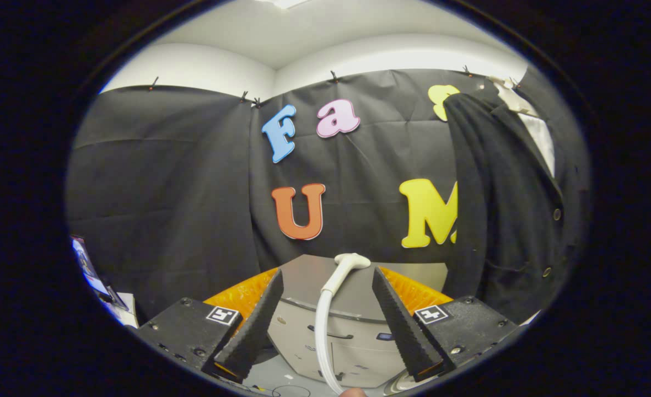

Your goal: Iron the clothes twice with a garment steamer, once on the left side and once on the right side.

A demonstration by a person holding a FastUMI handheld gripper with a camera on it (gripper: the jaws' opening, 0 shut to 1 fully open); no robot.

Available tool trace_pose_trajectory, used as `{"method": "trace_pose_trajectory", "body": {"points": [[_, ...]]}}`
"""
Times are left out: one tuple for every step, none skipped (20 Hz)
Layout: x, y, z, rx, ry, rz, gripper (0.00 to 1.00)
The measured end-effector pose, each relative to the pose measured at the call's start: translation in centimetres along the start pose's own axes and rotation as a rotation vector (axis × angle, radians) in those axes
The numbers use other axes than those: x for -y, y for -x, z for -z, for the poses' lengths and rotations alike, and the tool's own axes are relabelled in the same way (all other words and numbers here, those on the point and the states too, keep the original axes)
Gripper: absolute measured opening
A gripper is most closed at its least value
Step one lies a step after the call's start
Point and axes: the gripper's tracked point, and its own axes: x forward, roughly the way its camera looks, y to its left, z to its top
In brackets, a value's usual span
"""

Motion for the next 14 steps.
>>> {"method": "trace_pose_trajectory", "body": {"points": [[0.2,-1.7,0.1,-0.019,0.001,0.003,1.0],[0.4,-3.4,0.6,-0.047,-0.003,0.007,1.0],[0.6,-5.2,0.9,-0.072,-0.009,0.011,1.0],[0.8,-6.9,1.1,-0.101,-0.014,0.019,1.0],[1.3,-8.5,1.7,-0.14,-0.012,0.038,1.0],[1.8,-10.0,2.5,-0.185,-0.01,0.055,1.0],[1.7,-11.6,2.8,-0.212,-0.017,0.055,1.0],[1.6,-13.0,3.4,-0.249,-0.023,0.055,1.0],[1.6,-14.4,4.1,-0.287,-0.028,0.055,1.0],[1.5,-15.7,4.9,-0.325,-0.035,0.054,1.0],[1.5,-17.1,5.7,-0.361,-0.045,0.055,1.0],[1.6,-18.0,6.4,-0.393,-0.058,0.061,1.0],[1.9,-19.2,7.0,-0.422,-0.072,0.074,1.0],[2.3,-20.4,7.5,-0.446,-0.082,0.091,1.0]]}}
